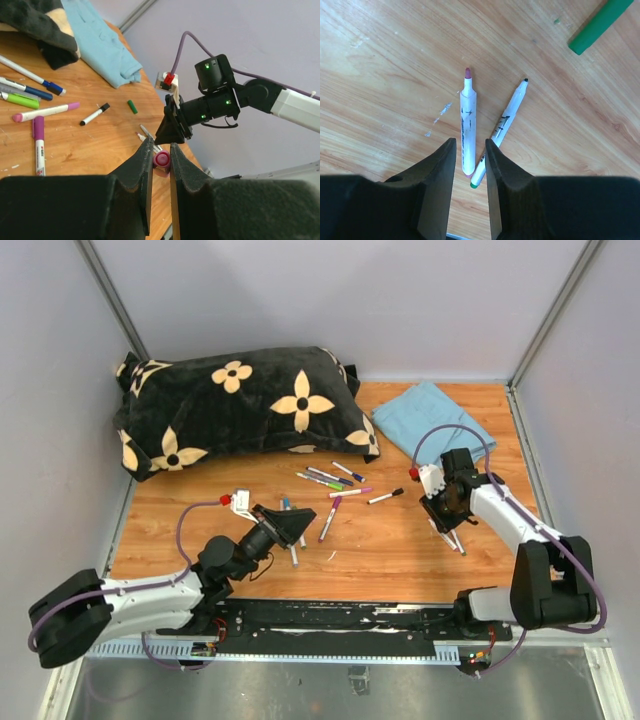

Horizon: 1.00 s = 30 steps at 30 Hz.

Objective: Open the pen caps
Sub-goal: Place the pen at the center of the board, then place the pen cap at the center of the board.

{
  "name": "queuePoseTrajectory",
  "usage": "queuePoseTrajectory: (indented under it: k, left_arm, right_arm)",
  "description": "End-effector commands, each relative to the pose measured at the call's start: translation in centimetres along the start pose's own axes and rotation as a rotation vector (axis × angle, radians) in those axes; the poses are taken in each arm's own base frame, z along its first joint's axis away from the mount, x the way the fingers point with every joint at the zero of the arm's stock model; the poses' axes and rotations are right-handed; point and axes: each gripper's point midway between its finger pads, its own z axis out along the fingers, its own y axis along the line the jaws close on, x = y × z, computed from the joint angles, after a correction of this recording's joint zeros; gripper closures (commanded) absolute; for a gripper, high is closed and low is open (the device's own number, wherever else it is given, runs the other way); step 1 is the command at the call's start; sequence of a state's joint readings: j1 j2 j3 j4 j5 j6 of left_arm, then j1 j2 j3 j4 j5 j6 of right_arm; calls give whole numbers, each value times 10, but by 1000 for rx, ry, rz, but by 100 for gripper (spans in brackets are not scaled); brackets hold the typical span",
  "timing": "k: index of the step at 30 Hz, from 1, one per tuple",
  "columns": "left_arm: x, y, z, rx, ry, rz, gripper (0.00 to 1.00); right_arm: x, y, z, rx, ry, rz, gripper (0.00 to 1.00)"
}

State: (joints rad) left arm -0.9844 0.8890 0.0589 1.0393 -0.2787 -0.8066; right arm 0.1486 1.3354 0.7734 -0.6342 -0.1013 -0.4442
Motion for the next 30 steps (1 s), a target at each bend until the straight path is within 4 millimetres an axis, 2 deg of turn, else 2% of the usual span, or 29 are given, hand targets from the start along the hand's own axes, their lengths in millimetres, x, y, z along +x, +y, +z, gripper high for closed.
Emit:
queuePoseTrajectory:
  k: [1,9,14,19,21,24,26,30]
  left_arm:
    - [-6,-19,13,51,-9,-26,100]
    - [27,-17,34,31,114,-52,100]
    - [50,-26,54,27,157,-47,100]
    - [83,-31,73,27,231,-47,100]
    - [95,-31,75,27,256,-44,100]
    - [106,-29,77,26,273,-46,100]
    - [111,-28,78,23,280,-49,100]
    - [119,-30,81,32,298,-43,100]
  right_arm:
    - [-6,-2,-12,6,-41,-4,68]
    - [-17,-1,-29,17,-130,-23,64]
    - [-31,6,-47,-22,-229,-9,61]
    - [-54,11,-85,-112,-384,45,61]
    - [-67,7,-107,-142,-462,79,61]
    - [-77,7,-127,-197,-555,127,61]
    - [-78,9,-128,-216,-588,139,61]
    - [-69,10,-118,-218,-578,149,61]
